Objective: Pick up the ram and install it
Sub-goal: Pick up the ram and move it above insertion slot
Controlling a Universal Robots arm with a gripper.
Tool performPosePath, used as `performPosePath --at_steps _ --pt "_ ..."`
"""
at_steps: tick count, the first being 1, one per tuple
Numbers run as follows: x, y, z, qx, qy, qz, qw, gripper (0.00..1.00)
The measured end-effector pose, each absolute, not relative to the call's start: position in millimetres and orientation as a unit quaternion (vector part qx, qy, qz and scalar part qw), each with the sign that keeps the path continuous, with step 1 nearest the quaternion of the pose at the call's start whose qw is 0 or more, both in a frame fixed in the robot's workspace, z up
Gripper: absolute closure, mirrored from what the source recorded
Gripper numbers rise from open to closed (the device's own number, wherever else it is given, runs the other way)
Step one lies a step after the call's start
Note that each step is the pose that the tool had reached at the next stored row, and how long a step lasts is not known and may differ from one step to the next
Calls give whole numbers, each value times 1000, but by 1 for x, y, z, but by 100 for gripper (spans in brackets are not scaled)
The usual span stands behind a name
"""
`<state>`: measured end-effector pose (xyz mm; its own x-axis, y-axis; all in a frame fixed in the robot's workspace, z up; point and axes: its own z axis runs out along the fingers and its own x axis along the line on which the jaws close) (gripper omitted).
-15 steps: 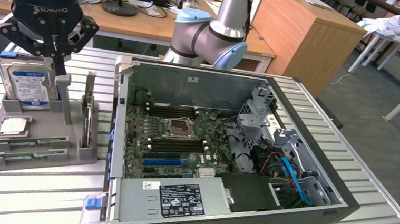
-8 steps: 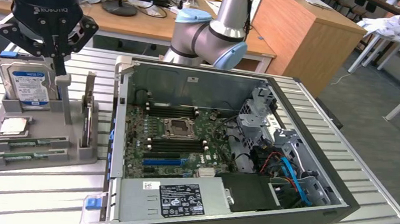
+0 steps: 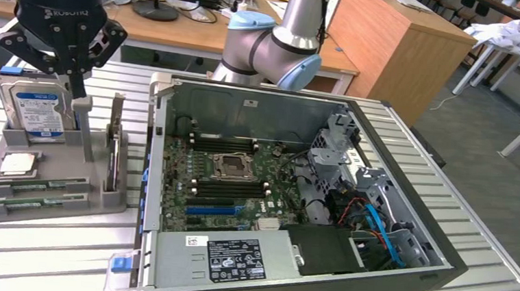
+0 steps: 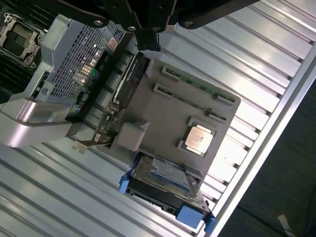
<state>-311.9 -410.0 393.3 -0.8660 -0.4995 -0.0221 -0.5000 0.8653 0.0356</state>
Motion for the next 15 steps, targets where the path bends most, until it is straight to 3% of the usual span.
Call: performPosePath --at_steps 15 --pt "-312 -410 393 -299 954 20 5 90"
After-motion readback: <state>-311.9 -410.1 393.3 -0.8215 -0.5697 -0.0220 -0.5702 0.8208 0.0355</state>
